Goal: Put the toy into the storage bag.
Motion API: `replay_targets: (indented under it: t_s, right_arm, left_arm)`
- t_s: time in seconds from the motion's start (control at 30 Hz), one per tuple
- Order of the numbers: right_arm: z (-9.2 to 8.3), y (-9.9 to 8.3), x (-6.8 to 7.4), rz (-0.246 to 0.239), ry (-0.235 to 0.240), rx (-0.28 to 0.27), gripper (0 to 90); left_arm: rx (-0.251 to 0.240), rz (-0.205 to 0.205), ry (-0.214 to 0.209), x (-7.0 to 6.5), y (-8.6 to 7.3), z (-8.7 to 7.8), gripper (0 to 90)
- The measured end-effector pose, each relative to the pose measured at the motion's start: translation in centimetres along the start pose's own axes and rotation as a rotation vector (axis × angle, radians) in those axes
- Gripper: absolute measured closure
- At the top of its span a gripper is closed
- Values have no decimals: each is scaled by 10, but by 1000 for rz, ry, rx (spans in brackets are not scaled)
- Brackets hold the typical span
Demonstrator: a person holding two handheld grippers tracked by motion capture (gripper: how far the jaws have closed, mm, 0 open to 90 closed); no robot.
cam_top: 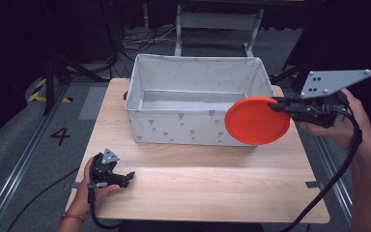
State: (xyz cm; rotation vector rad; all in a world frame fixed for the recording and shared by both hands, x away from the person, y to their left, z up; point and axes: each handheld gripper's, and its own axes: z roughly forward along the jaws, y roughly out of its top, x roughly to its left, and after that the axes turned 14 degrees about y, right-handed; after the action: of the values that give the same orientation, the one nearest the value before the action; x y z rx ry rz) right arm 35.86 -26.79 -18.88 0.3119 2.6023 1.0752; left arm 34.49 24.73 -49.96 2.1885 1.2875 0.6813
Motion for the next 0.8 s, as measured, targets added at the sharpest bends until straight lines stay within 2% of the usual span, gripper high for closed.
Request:
replay_targets:
  t_s: [0.07, 0.23, 0.3, 0.37, 0.47, 0.57, 0.8]
  right_arm:
    - [-2, 5, -11, 18, -16, -23, 826]
    - [-4, 11, -24, 24, -33, -34, 826]
    - [-2, 13, -31, 31, -41, -31, 826]
    - [0, 15, -39, 47, -70, -40, 826]
    - [5, 16, -49, 65, -80, -36, 826]
    - [15, 17, -59, 69, -87, -10, 825]
    - [27, 18, -75, 80, -78, -12, 826]
  left_arm:
    - [-1, 2, 0, 0, 0, 0, 6]
    - [-2, 3, 2, 0, 0, 0, 5]
    - [-2, 4, 1, 0, 0, 0, 5]
    - [-2, 4, 1, 0, 0, 0, 5]
    - [-1, 3, 0, 0, 0, 0, 6]
    - [-1, 5, 0, 0, 0, 0, 6]
    - [-2, 6, -2, 0, 0, 0, 6]
